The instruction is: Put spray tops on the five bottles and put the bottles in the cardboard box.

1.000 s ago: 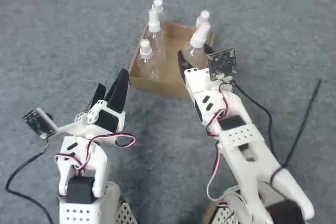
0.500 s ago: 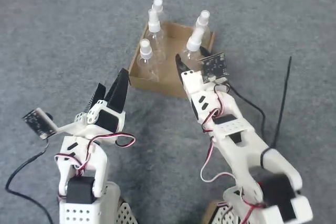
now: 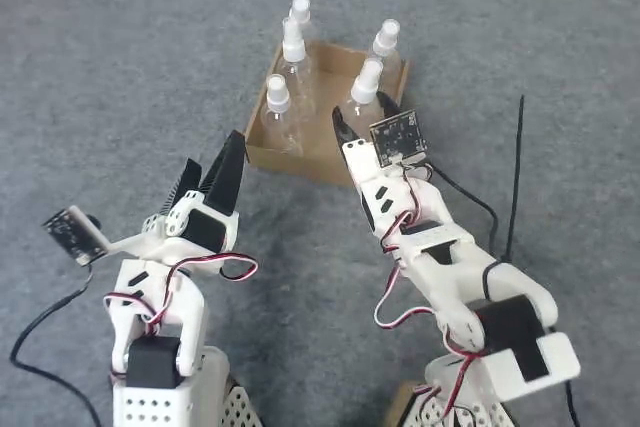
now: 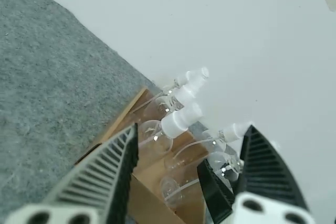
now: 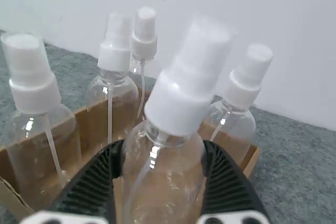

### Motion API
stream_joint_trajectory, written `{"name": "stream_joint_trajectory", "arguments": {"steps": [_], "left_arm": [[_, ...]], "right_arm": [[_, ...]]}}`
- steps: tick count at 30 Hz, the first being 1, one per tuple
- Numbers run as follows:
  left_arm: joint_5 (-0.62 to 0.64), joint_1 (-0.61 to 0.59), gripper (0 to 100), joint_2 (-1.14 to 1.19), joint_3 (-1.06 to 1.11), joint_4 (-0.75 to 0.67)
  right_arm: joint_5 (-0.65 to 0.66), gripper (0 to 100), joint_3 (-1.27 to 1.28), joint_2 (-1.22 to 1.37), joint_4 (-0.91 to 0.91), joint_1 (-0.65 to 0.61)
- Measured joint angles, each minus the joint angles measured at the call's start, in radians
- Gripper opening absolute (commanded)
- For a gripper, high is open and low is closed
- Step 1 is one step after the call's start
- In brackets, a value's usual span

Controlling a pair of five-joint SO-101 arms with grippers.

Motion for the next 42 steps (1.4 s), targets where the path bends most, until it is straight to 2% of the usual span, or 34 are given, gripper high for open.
{"name": "stream_joint_trajectory", "arguments": {"steps": [14,29,34,42], "left_arm": [[0.000,0.000,30,0.000,0.000,0.000],[0.000,0.000,30,0.000,0.000,0.000],[0.000,0.000,30,0.000,0.000,0.000],[0.000,0.000,30,0.000,0.000,0.000]], "right_arm": [[0.000,1.0,-0.189,0.252,-0.005,0.000],[0.000,1.3,-0.198,0.259,-0.008,0.000],[0.000,11.1,-0.198,0.259,-0.008,0.000],[0.000,12.4,-0.198,0.259,-0.008,0.000]]}}
